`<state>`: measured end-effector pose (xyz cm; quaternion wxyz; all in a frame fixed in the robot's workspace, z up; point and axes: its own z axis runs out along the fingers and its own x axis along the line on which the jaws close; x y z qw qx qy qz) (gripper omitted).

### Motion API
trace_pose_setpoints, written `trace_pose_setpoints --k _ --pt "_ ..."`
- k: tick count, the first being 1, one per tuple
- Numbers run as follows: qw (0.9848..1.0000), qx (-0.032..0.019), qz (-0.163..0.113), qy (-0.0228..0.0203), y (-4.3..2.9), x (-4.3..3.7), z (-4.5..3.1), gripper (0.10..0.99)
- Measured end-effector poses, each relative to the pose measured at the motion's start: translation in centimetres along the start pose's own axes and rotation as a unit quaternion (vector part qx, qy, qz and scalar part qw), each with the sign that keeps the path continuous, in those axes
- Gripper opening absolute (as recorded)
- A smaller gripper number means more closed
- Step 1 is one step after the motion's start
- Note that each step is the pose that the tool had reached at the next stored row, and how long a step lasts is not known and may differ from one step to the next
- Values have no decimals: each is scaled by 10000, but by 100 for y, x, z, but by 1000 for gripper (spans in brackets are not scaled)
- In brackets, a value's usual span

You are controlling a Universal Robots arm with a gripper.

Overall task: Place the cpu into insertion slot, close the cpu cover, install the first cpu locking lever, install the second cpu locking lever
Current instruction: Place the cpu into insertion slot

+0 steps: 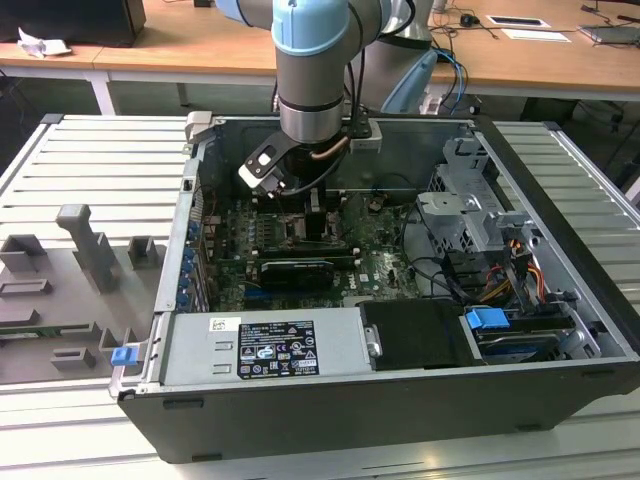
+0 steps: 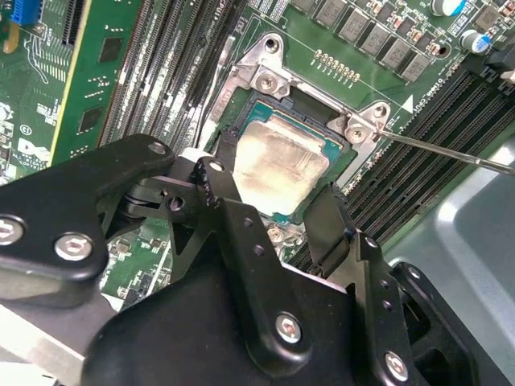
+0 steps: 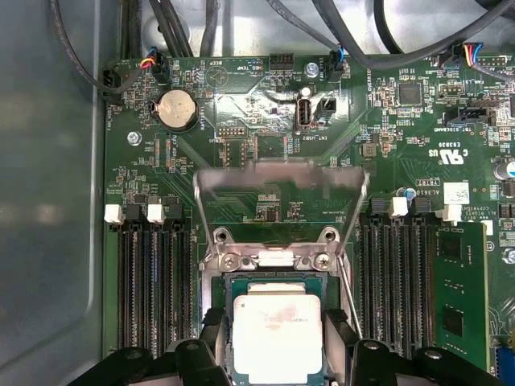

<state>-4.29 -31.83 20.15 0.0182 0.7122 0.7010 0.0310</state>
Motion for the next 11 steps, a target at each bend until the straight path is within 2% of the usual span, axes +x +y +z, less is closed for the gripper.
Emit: trace_pose_setpoints --k 5,11 --pt "10000 0 0 0 2 1 -29 604" --pt "10000 7 0 -1 8 2 -109 588"
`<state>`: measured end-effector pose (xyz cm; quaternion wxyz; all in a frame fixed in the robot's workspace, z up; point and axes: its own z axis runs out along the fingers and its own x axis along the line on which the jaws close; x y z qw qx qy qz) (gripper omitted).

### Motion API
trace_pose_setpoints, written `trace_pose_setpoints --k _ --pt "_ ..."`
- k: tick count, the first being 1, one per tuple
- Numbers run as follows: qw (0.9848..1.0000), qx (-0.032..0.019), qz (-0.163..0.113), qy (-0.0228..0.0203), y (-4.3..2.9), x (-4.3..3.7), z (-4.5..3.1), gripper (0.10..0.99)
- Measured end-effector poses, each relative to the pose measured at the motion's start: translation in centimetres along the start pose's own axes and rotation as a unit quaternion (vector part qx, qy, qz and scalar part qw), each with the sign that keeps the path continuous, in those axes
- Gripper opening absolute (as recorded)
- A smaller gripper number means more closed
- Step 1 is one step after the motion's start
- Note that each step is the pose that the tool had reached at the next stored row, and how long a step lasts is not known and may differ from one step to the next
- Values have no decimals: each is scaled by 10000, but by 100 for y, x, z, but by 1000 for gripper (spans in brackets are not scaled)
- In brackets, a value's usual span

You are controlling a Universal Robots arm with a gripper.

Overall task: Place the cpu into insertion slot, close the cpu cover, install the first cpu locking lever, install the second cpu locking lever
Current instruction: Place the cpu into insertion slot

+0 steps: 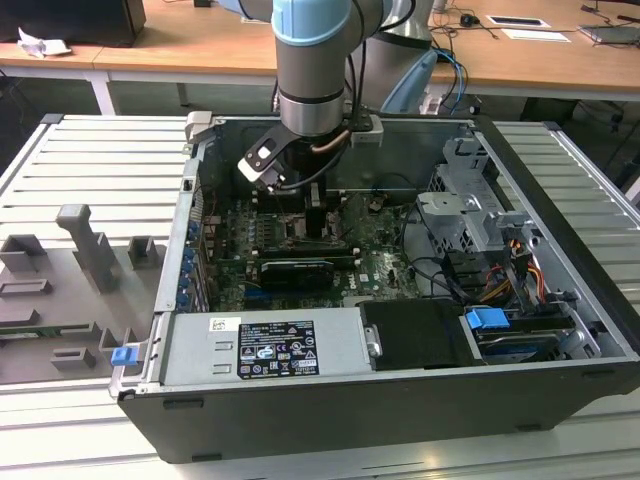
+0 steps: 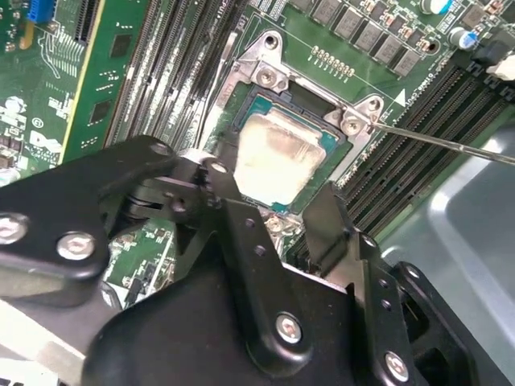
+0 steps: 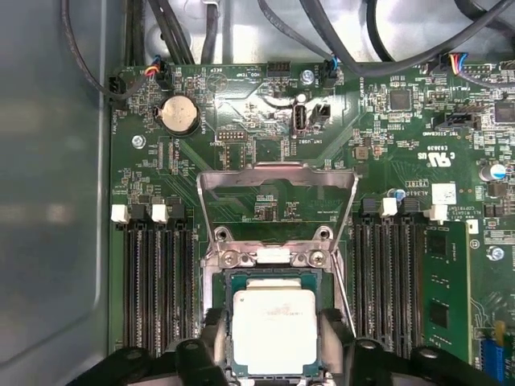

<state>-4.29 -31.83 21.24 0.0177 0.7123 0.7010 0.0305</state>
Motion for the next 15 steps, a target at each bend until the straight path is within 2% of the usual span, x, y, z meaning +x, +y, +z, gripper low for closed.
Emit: trace_pose_setpoints --k 3,4,6,7,8,15 --pt "10000 31 0 -1 4 1 -28 396" --pt "10000 37 1 -2 4 1 -32 278" --pt "10000 48 0 -7 5 1 -40 278" --pt "10000 50 0 -9 5 1 -43 157" --pt "10000 50 0 -9 6 1 -45 106" --pt "10000 50 0 -10 7 1 -67 106"
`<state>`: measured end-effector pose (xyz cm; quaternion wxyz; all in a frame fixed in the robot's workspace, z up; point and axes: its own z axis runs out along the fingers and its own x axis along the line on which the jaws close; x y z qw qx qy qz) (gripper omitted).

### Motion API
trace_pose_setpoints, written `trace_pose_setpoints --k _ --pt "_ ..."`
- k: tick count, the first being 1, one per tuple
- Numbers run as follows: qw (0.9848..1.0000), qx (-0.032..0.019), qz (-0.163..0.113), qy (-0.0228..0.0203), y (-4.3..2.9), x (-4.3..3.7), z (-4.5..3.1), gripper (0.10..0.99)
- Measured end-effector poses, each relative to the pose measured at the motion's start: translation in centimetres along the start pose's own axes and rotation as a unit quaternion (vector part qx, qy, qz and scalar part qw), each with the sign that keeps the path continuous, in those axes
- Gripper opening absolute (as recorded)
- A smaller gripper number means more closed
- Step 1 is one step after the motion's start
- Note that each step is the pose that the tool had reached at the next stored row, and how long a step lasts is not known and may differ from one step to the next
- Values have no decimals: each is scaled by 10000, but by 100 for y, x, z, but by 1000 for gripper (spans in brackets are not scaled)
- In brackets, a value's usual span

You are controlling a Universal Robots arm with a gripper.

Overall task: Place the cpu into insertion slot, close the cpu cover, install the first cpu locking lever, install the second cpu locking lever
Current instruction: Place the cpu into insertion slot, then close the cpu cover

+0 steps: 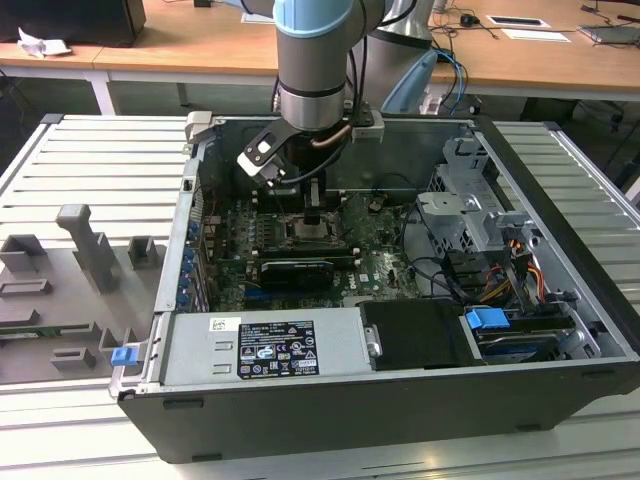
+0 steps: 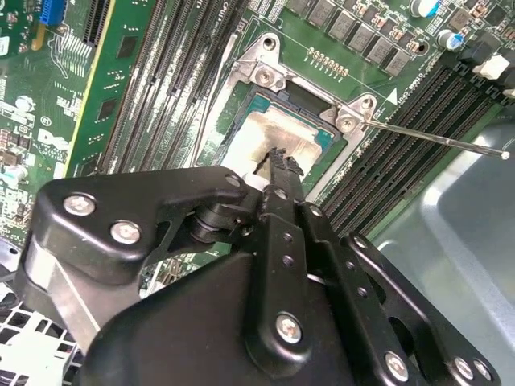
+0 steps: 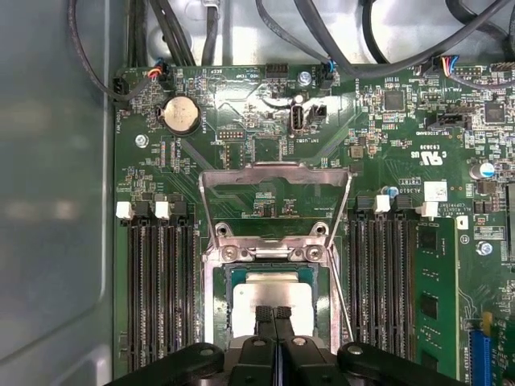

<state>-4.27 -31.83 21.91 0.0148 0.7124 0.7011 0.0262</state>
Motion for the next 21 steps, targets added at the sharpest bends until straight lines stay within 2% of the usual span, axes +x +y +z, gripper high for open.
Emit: trace_pose_setpoints --k 6,8,11,15,17,21 --pt "10000 7 0 0 14 1 -15 106" --pt "10000 30 0 0 77 1 -11 106" --pt "10000 35 1 -3 86 2 -33 106" --pt "10000 34 0 -7 93 4 -149 106" --pt "10000 35 0 -16 100 10 -288 106" --pt "10000 34 -1 -30 108 18 -418 106"
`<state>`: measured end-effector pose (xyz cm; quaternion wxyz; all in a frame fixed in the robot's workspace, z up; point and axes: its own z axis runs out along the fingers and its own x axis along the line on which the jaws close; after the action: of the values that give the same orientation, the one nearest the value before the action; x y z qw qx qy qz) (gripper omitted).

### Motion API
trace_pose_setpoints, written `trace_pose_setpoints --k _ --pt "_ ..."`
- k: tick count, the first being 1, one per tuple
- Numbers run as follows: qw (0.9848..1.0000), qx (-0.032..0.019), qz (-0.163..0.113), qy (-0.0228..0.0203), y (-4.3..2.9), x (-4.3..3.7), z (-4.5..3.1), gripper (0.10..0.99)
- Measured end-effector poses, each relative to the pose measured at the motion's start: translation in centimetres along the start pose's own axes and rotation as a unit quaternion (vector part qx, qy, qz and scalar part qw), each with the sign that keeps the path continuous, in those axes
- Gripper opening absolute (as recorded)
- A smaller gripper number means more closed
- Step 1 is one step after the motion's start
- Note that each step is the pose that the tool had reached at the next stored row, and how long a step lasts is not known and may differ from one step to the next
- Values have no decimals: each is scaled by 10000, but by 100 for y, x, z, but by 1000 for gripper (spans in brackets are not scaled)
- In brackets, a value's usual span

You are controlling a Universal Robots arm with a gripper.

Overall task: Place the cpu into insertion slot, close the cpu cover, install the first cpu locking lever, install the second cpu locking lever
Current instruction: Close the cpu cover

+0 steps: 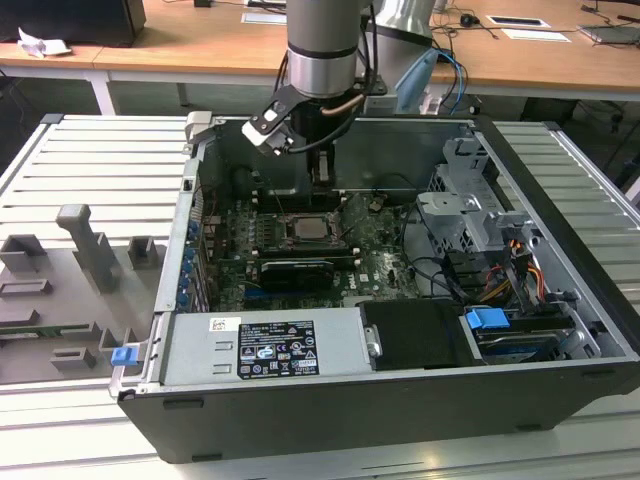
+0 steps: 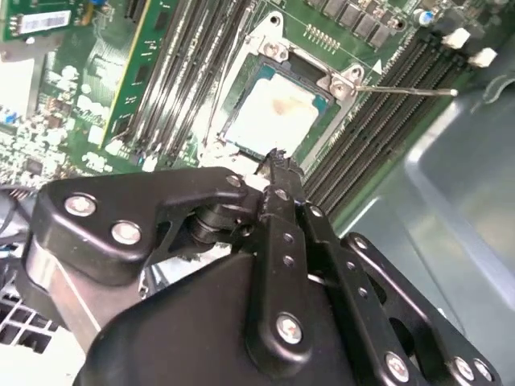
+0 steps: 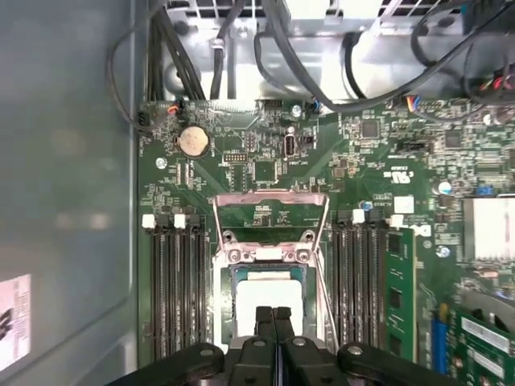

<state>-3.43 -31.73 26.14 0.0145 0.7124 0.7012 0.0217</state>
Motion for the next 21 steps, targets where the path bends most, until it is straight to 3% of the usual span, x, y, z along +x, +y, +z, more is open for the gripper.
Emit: trace_pose_setpoints --k 3,5,6,11,12,13,18,21 --pt "10000 33 1 -2 85 2 -5 106" --pt "10000 68 0 -8 220 3 10 106" --pt "10000 71 0 -9 253 3 15 106" --pt "10000 30 -1 -7 248 4 -28 106" --pt "10000 28 1 -6 279 5 -35 106" --pt "10000 29 0 -7 359 6 -31 106" --pt "10000 29 -1 -7 535 9 -22 106" --pt "10000 29 0 -8 688 11 -15 106"
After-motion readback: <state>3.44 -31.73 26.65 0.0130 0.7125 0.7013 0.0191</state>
